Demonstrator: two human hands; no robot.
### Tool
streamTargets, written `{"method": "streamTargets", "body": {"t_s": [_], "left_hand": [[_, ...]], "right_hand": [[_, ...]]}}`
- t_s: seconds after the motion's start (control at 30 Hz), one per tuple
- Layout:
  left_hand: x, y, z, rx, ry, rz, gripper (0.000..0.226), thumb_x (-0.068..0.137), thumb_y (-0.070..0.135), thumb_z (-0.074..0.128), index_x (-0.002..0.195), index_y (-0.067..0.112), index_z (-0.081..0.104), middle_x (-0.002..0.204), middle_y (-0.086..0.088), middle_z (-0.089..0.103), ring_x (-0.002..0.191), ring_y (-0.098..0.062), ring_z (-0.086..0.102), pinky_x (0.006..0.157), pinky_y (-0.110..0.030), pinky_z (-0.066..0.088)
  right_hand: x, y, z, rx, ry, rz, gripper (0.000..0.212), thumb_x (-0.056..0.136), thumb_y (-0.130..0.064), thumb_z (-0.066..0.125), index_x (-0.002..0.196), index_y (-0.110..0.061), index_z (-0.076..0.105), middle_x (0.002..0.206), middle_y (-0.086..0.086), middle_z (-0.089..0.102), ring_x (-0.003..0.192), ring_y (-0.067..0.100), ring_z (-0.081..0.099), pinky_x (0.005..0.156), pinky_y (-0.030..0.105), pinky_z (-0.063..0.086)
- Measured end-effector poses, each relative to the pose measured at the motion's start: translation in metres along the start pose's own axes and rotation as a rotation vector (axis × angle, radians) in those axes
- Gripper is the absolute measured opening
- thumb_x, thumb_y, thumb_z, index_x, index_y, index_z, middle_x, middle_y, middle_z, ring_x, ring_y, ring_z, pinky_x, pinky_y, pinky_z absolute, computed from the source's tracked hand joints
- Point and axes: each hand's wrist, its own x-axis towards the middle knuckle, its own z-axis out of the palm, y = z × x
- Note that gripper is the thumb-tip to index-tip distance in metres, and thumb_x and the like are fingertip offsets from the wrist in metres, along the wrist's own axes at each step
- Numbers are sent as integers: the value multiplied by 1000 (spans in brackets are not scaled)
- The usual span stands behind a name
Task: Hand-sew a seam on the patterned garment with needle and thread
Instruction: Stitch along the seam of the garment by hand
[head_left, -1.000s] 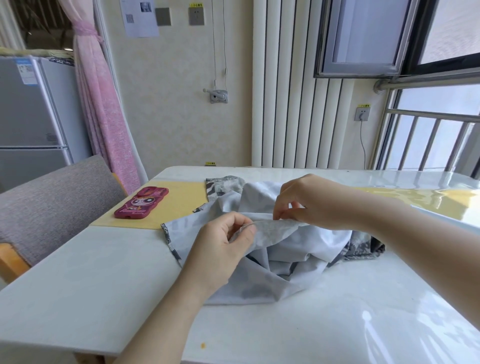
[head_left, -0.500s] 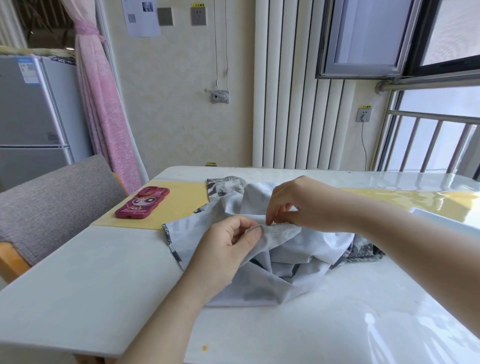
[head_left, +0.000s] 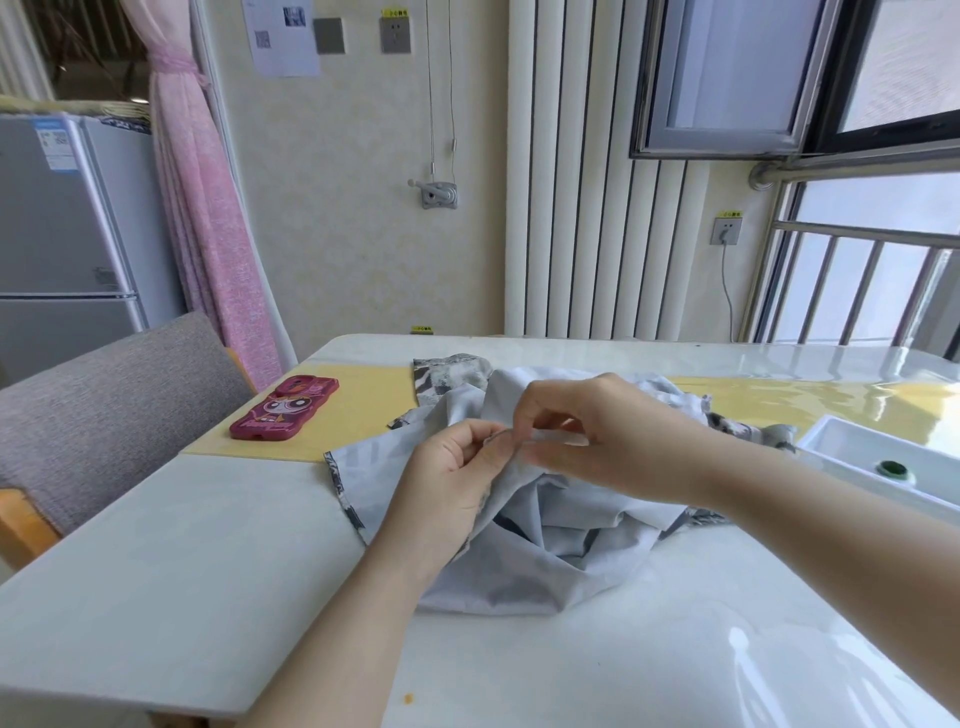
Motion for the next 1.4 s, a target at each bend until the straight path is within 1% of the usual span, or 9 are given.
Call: {"method": "streamTargets", "body": {"t_s": [0.2,0.33,0.47,0.57,0.67,0.77,1.07,1.2,1.4], "left_hand": [[7,-3,3,47,62,-56,15,89,24,63,83,15,73,87,-13,72,82,-23,59,83,-37,45],[11,-1,2,152,119,-81,15,94,18,58,89,10,69,76,5,72,75,-8,64,72,-19,49],[13,-3,2,203,146,-61,14,94,19,59,86,12,69,74,7,70,74,-5,62,74,-20,47],[14,-2,4,212,168,-44,15,94,20,59,83,15,68,70,10,68,71,-4,60,71,-17,45],[14,2,4,195,180,-46,14,94,20,59,88,13,69,80,3,74,80,-9,65,81,-25,49],[11,6,5,193,178,-43,13,94,21,59,90,14,69,86,0,75,86,-13,67,89,-35,50],[11,8,5,238,180,-57,16,94,23,58,86,16,70,75,9,72,74,-6,63,78,-27,47],[15,5,6,286,222,-83,18,93,26,59,84,16,69,71,9,69,69,-4,59,68,-20,44],[18,2,3,323,250,-76,18,93,27,60,83,14,68,68,8,65,62,-2,55,63,-17,42]], "right_hand": [[3,3,2,110,249,71,16,90,-17,61,79,-28,59,81,-9,61,71,4,53,65,15,41],[8,-8,-26,699,712,172,15,96,-16,50,82,-16,50,82,6,65,81,19,62,81,33,52],[3,-25,-52,1655,320,340,21,95,-9,39,75,-14,36,51,-2,37,43,10,44,56,24,54],[-5,-24,-43,1260,-17,491,22,93,-11,45,71,-13,39,53,-4,25,41,8,25,46,17,36],[-14,-19,-22,283,-1,420,14,90,-29,60,91,-16,64,54,-9,46,41,2,40,51,19,42],[-12,-14,-3,7,150,324,21,83,-38,67,92,-20,70,45,-11,41,42,-8,44,46,10,35],[-5,-6,2,662,437,195,20,83,-24,70,69,-12,62,46,-9,39,42,4,29,46,14,28],[0,-14,-7,1322,477,85,22,93,-8,52,72,-10,49,40,-12,28,35,3,22,94,36,51],[-10,-23,-10,1657,96,268,21,80,-15,55,61,-11,59,51,-6,7,37,6,9,63,36,60]]}}
